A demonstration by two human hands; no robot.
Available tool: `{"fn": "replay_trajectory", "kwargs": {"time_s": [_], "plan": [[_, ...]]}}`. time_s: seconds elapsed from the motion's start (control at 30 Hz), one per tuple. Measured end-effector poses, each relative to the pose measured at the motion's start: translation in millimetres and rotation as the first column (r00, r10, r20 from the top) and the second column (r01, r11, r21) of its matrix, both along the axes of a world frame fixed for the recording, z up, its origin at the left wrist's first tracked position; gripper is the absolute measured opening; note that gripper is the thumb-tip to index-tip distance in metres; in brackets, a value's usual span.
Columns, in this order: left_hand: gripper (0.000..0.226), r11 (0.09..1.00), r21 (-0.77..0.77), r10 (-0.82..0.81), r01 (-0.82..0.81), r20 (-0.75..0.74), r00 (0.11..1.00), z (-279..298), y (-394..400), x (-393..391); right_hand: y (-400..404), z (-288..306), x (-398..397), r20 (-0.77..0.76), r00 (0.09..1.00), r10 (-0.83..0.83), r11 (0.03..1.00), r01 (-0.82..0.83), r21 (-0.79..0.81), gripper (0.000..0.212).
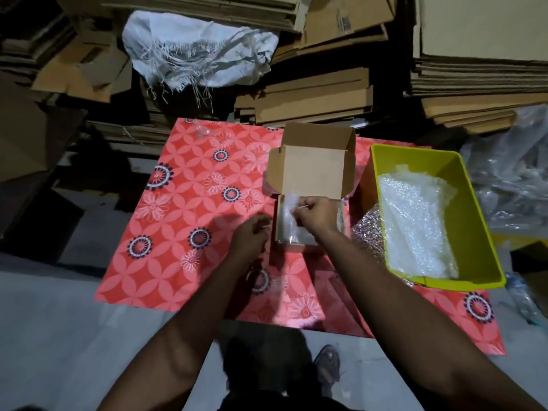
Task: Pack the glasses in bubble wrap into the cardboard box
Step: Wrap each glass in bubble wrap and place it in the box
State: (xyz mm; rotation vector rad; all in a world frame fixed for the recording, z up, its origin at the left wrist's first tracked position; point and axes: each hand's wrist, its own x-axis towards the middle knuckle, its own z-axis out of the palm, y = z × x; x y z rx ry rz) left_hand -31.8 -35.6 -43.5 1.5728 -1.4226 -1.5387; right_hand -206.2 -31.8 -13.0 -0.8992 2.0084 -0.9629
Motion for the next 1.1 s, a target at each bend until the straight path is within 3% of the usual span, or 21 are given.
{"fn": "replay_trajectory", "kwargs": {"time_s": [0.13, 0.2, 0.37, 0.47, 0.6, 0.7, 0.9, 0.97, 1.03, 1.1], "plan": [[0.056, 0.995, 0.090, -0.031, 0.039, -0.094, 0.995, -7, -12, -10, -14, -17, 14, -0.193, 0.981, 0.036, 0.998, -0.025, 0.057, 0.010], [0.050, 0.995, 0.090, -0.029, 0.042, -0.142, 0.989, -11, -13, -12, -19, -16, 18, -0.254, 0.966, 0.055, 0.995, -0.033, 0.092, 0.013], [0.040, 0.998, -0.012, -0.055, 0.055, -0.061, 0.997, -20, -15, -11, -33, -18, 25, -0.371, 0.915, 0.158, 0.975, -0.084, 0.208, 0.014], [0.044, 0.991, -0.096, -0.088, 0.089, 0.019, 0.996, -22, -18, -12, -37, -22, 30, -0.375, 0.907, 0.190, 0.968, -0.109, 0.227, 0.002], [0.045, 0.984, -0.142, -0.105, 0.110, 0.040, 0.994, -26, -16, -15, -35, -18, 15, -0.328, 0.901, 0.283, 0.941, -0.196, 0.274, 0.027], [0.036, 0.961, -0.240, -0.112, 0.136, 0.109, 0.988, -26, -13, -17, -35, -14, 1, -0.298, 0.898, 0.322, 0.930, -0.242, 0.277, 0.030], [0.023, 0.898, -0.383, -0.144, 0.218, 0.212, 0.967, -34, -12, -16, -37, -27, 6, -0.412, 0.901, 0.139, 0.988, -0.098, 0.119, 0.016], [0.023, 0.870, -0.394, -0.197, 0.296, 0.272, 0.942, -31, -11, -15, -36, -30, 2, -0.466, 0.861, 0.206, 0.979, -0.183, 0.095, 0.018], [0.025, 0.825, -0.401, -0.246, 0.400, 0.382, 0.891, -32, -9, -15, -35, -34, -3, -0.543, 0.771, 0.334, 0.937, -0.333, 0.104, 0.022], [0.026, 0.772, -0.434, -0.235, 0.464, 0.483, 0.843, -34, -7, -14, -33, -37, -7, -0.617, 0.668, 0.416, 0.892, -0.430, 0.136, 0.013]]}}
